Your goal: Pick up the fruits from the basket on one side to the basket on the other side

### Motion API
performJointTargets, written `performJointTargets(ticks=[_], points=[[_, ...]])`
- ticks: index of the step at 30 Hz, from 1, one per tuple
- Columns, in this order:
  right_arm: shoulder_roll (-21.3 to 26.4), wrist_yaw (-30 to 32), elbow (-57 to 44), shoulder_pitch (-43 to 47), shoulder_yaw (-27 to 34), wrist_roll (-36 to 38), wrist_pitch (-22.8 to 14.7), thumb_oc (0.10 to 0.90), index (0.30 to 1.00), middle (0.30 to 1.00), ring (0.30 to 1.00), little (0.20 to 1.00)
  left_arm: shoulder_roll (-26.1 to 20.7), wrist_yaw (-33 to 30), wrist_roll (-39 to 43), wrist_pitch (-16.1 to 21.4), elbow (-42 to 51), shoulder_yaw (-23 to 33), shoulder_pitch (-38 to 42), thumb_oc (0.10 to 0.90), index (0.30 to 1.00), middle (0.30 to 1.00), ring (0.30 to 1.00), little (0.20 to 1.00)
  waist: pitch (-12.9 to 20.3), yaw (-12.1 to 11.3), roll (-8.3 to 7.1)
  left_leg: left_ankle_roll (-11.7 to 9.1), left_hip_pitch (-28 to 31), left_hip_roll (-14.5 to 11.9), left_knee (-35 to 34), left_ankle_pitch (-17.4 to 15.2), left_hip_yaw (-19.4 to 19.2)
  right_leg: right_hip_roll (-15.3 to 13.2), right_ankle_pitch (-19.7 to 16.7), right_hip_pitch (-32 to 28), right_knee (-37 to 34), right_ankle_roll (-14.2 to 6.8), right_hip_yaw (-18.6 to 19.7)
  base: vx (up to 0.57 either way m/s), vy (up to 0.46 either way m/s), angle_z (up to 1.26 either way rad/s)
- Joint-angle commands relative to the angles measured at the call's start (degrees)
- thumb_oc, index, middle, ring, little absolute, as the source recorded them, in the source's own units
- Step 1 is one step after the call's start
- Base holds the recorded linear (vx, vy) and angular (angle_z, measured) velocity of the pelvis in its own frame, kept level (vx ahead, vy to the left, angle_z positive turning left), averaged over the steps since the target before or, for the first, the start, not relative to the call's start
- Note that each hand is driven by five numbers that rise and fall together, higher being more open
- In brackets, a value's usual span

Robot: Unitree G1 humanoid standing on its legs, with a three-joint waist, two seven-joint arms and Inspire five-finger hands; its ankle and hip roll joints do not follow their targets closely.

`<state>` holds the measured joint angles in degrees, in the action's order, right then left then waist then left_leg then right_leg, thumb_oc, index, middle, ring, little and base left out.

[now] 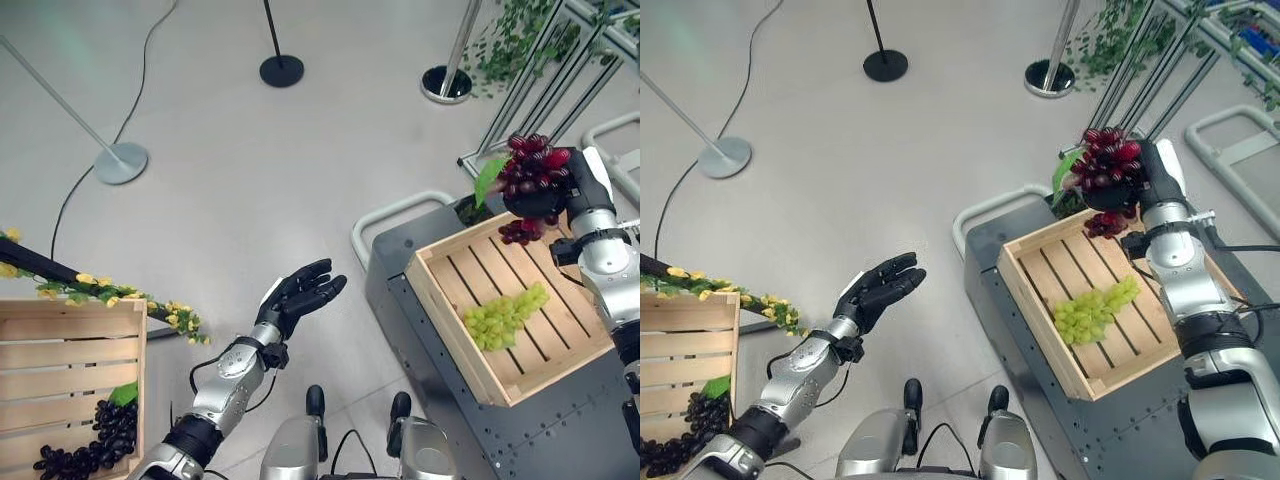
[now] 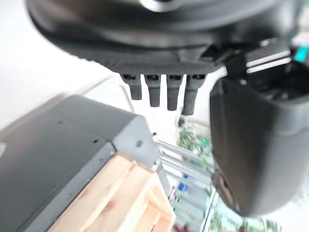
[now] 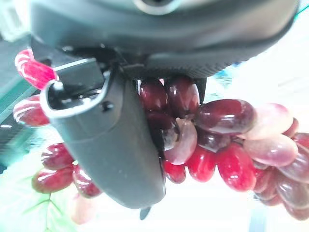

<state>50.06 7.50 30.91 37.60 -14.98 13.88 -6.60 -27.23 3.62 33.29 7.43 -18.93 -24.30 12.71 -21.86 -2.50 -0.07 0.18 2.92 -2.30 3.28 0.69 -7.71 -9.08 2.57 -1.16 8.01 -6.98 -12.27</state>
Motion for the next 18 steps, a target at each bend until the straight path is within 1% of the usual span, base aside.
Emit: performJointTargets(ticks=[1,2,4,5,8,9,10,12,15,17,18], points=[[1.6,2.9,-1.5,6.5,-0.8,0.7,-4.7,0.4,0.3,0.3,0.3,0.3,-1.3,0.2,-4.1,3.1,4.4,-2.0,1.5,0.8,0.9,0.9,0.9,0.9,12.3,-0.8,-1.57,-1.9,0.3,-1.2,2.8,-3.7,1.5,0.0,-1.7,-3.2,-2.7,2.8,0.9,0.0,0.003,0.15],[1.3,2.5,-2.8,7.4,-1.3,1.6,-3.8,0.4,0.3,0.3,0.3,0.3,-2.9,1.1,-5.5,2.4,5.6,-1.6,3.4,0.8,0.9,0.9,0.9,0.9,13.2,-1.2,-1.53,-2.2,1.0,-1.2,0.8,-2.9,2.0,0.0,-2.4,-3.9,-4.2,2.4,0.5,0.0,0.0,0.17],[0.9,2.2,-3.4,7.9,-1.5,2.6,-3.4,0.4,0.3,0.3,0.3,0.3,-3.8,1.6,-5.9,1.6,6.3,-1.5,4.8,0.8,0.9,0.9,0.9,0.9,13.7,-1.3,-1.51,-2.4,1.5,-1.2,-0.6,-2.4,2.2,0.0,-2.9,-4.4,-5.2,2.2,0.2,0.0,0.001,0.1],[0.4,1.8,-4.1,8.8,-2.0,3.7,-3.2,0.4,0.3,0.3,0.3,0.3,-5.0,2.6,-6.4,0.8,7.2,-1.6,7.2,0.8,0.9,0.9,0.9,0.9,14.6,-1.5,-1.45,-2.7,2.2,-1.3,-2.7,-1.5,2.5,0.1,-3.6,-5.1,-6.8,1.7,-0.2,-0.01,0.002,0.05],[-0.3,1.3,-4.4,10.1,-2.8,5.1,-2.6,0.4,0.3,0.3,0.3,0.3,-6.3,3.1,-6.1,-0.6,8.3,-2.1,10.5,0.8,0.9,0.9,0.9,0.9,15.3,-1.7,-1.3,-3.1,2.9,-1.5,-5.3,-0.2,2.8,0.1,-4.5,-5.9,-8.6,1.3,-1.1,-0.03,0.007,0.14],[-0.8,0.8,-4.6,11.4,-3.5,5.8,-2.1,0.4,0.3,0.3,0.3,0.3,-6.9,4.0,-5.5,-1.5,8.4,-2.6,13.2,0.8,0.9,0.9,0.9,0.9,16.0,-1.9,-1.21,-3.4,3.1,-1.5,-6.8,0.5,3.0,0.1,-4.8,-6.3,-9.7,0.9,-1.7,-0.03,0.01,0.12],[-0.9,0.7,-4.5,11.6,-3.6,5.8,-2.0,0.4,0.3,0.3,0.3,0.3,-7.0,4.2,-5.4,-1.9,8.4,-2.7,13.8,0.8,0.9,0.9,0.9,0.9,16.1,-1.9,-1.19,-3.4,3.2,-1.5,-7.2,0.7,3.0,0.2,-4.9,-6.4,-10.0,0.9,-1.8,-0.04,0.013,0.2],[-1.2,0.1,-4.3,13.9,-5.3,6.2,-1.1,0.4,0.3,0.3,0.3,0.3,-7.9,5.2,-5.1,-3.2,7.0,-4.0,19.1,0.8,0.9,0.9,0.9,0.9,17.2,-1.9,-1.18,-3.7,2.7,-1.3,-8.3,1.3,3.8,0.3,-5.1,-6.7,-10.8,0.6,-2.5,-0.03,0.007,0.21],[-1.6,-0.7,-4.7,15.4,-6.4,7.5,-0.1,0.4,0.3,0.3,0.3,0.3,-8.7,5.7,-5.0,-3.6,5.9,-4.9,22.3,0.8,0.9,0.9,0.9,0.9,17.8,-2.0,-1.22,-3.5,2.3,-1.0,-8.3,1.3,4.7,0.2,-4.8,-6.8,-10.8,0.5,-2.7,-0.01,0.005,0.18],[-2.9,-1.3,-5.0,16.3,-7.4,8.4,0.4,0.4,0.3,0.3,0.3,0.3,-9.2,6.2,-4.6,-3.7,5.2,-5.0,25.4,0.8,0.9,0.9,0.9,0.9,18.3,-2.3,-1.24,-3.3,2.1,-0.7,-8.3,1.3,5.2,0.0,-4.7,-7.0,-10.9,0.5,-2.9,0.0,0.016,0.18],[-3.0,-1.3,-5.0,16.4,-7.5,8.4,0.5,0.4,0.3,0.3,0.3,0.3,-9.2,6.2,-4.6,-3.7,5.1,-5.0,25.5,0.8,0.9,0.9,0.9,0.9,18.3,-2.3,-1.25,-3.3,2.1,-0.7,-8.3,1.3,5.3,0.0,-4.7,-7.0,-10.9,0.5,-2.9,0.01,0.012,0.2]])
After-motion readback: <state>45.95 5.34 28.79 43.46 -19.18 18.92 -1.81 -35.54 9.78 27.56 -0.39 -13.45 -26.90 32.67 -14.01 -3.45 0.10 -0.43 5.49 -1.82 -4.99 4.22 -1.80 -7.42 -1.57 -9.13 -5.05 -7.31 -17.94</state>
